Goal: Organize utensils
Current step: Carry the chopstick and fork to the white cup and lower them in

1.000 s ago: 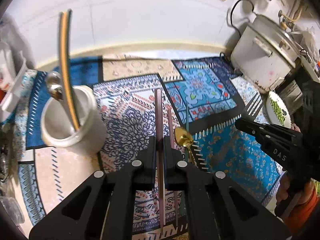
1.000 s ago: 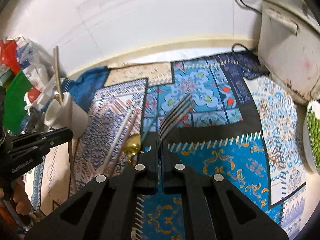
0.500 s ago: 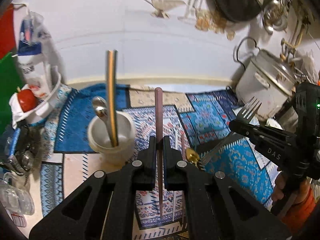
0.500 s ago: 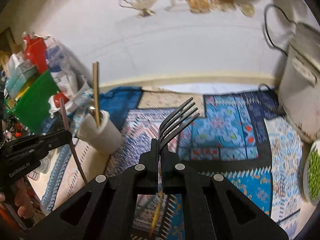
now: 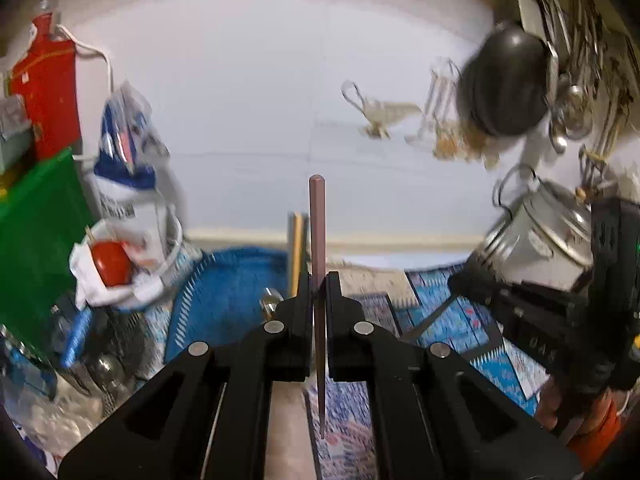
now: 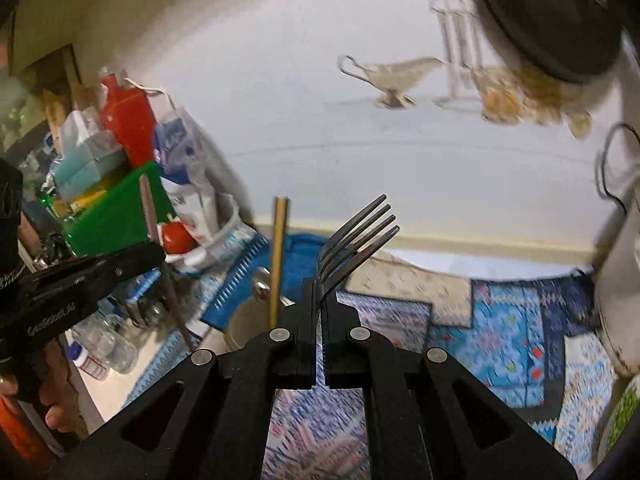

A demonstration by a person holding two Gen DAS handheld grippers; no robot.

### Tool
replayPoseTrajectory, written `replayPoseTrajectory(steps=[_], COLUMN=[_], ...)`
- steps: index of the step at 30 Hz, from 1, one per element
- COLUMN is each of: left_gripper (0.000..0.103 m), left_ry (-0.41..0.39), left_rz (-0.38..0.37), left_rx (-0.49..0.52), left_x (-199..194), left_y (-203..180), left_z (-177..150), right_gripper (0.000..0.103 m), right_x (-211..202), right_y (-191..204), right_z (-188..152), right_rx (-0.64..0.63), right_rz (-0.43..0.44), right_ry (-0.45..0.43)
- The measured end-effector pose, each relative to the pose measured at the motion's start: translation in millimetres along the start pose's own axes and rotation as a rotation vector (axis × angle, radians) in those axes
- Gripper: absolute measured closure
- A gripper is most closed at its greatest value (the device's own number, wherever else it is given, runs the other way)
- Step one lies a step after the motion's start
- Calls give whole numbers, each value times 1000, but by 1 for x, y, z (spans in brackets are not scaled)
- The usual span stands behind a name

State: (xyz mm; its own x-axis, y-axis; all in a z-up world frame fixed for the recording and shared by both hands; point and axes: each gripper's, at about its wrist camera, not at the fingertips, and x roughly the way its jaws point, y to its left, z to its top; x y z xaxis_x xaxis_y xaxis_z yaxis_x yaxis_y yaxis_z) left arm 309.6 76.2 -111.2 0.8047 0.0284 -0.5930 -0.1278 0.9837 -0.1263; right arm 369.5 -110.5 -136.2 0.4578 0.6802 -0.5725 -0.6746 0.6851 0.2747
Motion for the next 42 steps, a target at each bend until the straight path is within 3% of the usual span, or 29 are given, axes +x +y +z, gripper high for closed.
replayPoseTrajectory(steps=[6,11,21,29,38,42], left_gripper=[99,99,99,99,99,99], left_ry=[-54,-60,19,98,138,132], left_rz=[12,25,45,12,-18,-19], left_rx=[-37,-72,-63,-65,-39,-18], left_x=[12,38,94,116,120,111], left_y=[22,38,54,61,56,49], left_z=[27,37,17,1,-1,-1], right_gripper=[101,101,101,101,96,80], right_x=[24,52,110,137,142,130], right_y=[21,28,27,24,25,24], right_z=[12,11,-12,-20,-18,-16], right_rx=[-36,-45,-38,-25,-22,-28], right_rz=[32,29,11,15,26,17], right_ry=[9,69,229,313,345,325])
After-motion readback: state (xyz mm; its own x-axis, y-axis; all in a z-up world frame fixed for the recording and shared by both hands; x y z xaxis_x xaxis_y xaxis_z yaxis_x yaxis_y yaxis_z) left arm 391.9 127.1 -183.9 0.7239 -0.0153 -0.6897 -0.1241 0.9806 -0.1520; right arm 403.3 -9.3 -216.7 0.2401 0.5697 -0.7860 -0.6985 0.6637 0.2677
